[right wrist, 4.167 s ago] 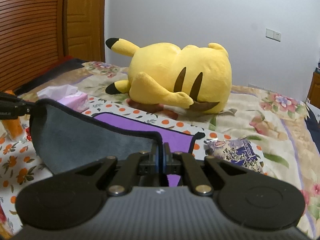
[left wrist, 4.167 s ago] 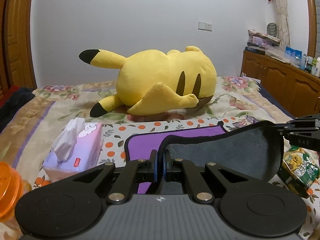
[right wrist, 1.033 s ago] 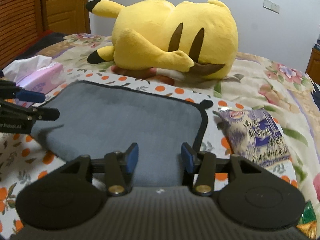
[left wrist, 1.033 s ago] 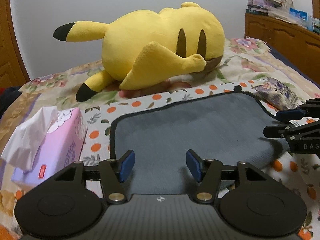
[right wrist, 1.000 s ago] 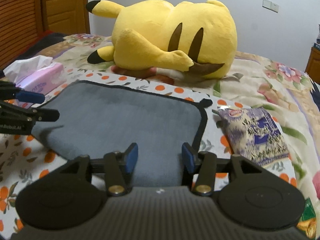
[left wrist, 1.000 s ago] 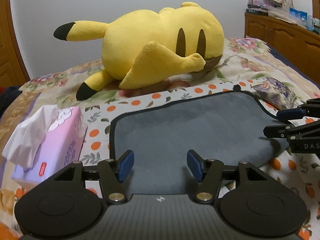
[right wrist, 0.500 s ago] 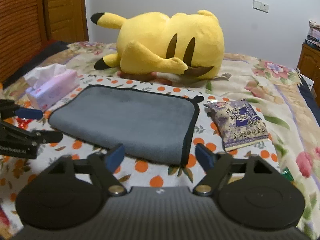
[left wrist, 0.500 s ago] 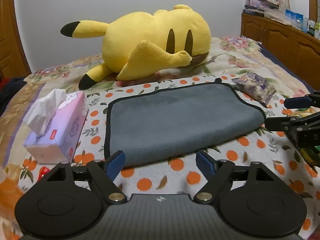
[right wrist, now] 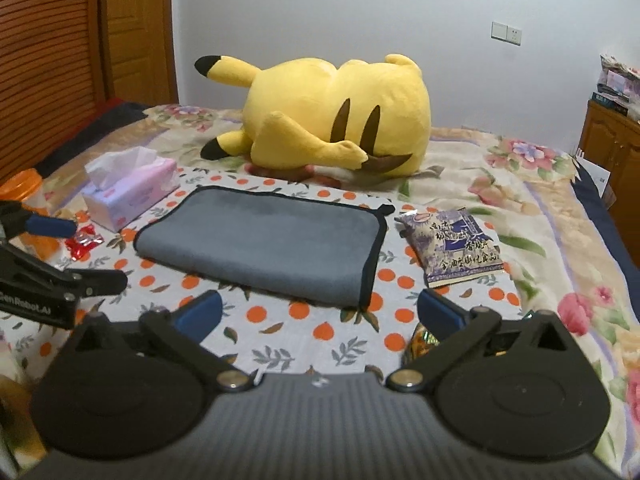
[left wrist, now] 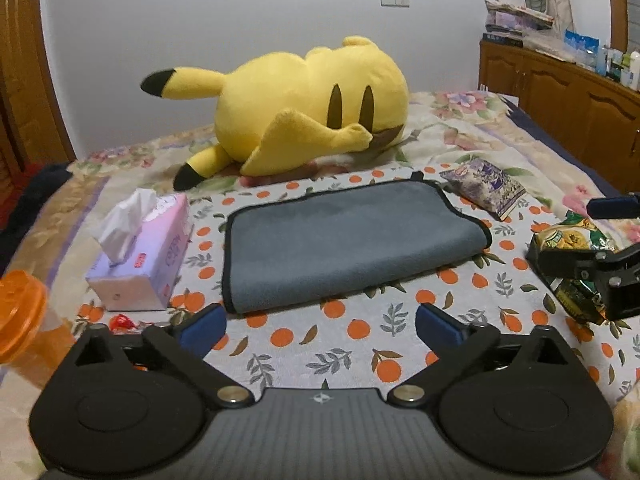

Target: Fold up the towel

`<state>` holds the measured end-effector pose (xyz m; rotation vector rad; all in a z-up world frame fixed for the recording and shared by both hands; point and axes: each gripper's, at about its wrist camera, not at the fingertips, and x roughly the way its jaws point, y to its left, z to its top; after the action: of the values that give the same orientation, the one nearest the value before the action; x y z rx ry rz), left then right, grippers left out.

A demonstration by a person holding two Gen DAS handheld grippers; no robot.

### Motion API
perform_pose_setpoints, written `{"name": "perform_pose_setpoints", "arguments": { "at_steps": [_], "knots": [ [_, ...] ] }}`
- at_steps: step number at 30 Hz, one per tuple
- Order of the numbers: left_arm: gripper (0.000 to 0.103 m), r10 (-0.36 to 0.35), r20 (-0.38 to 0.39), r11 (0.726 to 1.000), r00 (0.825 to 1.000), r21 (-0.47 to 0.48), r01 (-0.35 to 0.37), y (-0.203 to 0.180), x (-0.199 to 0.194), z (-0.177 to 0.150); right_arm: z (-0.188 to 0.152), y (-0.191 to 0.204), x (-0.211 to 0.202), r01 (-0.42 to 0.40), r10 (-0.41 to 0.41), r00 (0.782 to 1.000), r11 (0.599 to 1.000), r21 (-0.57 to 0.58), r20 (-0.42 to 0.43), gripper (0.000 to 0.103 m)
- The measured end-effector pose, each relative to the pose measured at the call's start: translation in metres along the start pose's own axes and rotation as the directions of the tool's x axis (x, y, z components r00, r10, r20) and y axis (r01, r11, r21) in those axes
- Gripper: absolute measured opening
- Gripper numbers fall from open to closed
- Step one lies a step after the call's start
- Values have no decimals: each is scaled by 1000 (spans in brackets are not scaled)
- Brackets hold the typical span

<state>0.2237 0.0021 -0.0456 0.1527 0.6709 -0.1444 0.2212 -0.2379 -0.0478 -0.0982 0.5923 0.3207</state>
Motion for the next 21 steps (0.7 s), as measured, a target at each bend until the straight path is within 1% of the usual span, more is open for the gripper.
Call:
{"name": "perform_pose_setpoints", "arguments": {
  "at_steps": [2,11,18,21],
  "knots": [
    [103,0,0,1000,1000,-3,0,-2,-6,-1,-1,0,-4,-6,6,1000,1000,13,-2,103],
    [103,16,3,999,1000,-37,-16,-6,-35,-5,-1,2,-32,15,-16,1000,999,30,15,103],
    [103,42,6,999,999,-10,-42,-11,-64,-3,-1,4,-57,23,-24,999,999,47,28,103],
    [103,53,17,998,998,-27,-52,-11,-80,-3,-1,5,-69,25,-27,999,998,52,36,103]
  ]
}}
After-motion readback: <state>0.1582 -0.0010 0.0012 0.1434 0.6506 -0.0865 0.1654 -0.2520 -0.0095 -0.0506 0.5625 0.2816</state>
